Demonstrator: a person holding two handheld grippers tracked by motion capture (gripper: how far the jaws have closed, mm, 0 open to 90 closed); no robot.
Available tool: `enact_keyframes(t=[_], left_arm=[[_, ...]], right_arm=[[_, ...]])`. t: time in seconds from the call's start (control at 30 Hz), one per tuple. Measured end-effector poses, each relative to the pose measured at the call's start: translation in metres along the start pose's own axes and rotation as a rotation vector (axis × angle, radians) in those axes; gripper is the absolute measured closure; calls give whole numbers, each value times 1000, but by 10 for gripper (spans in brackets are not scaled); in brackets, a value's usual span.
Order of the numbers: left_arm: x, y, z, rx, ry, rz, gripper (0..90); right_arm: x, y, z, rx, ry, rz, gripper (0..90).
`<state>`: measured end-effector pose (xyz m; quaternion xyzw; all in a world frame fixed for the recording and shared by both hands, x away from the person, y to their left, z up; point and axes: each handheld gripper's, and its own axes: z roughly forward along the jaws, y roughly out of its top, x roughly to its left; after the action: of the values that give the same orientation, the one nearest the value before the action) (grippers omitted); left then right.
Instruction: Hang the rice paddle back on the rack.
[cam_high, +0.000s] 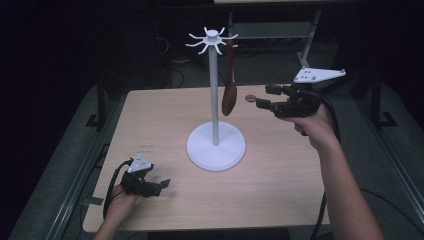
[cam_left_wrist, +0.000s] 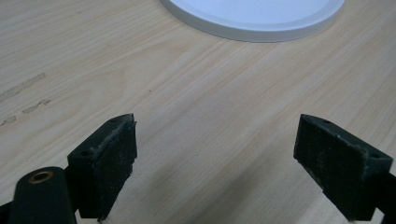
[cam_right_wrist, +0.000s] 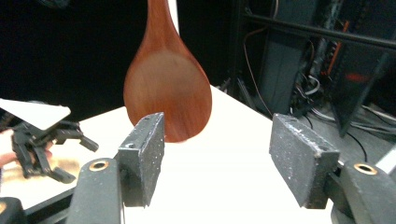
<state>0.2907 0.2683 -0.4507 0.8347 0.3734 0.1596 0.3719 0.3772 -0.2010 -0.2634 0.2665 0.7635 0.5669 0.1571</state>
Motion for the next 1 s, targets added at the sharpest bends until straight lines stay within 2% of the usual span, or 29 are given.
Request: enact_keyframes(t=[0.4, 0.83, 0.9, 1.0], left_arm=[[-1, 0, 0, 2, -4, 6, 131], [2, -2, -2, -11, -11, -24, 131], [2, -1, -2, -8, -11, -10, 130], [1, -1, -2, -8, -13, -11, 130]], right_arm=[[-3, -38, -9, 77, -57, 12, 314], [-6, -88, -9, 139, -95, 64, 281], [-6, -95, -8, 152, -99, 73, 275], [-6, -107, -8, 166, -104, 83, 272]])
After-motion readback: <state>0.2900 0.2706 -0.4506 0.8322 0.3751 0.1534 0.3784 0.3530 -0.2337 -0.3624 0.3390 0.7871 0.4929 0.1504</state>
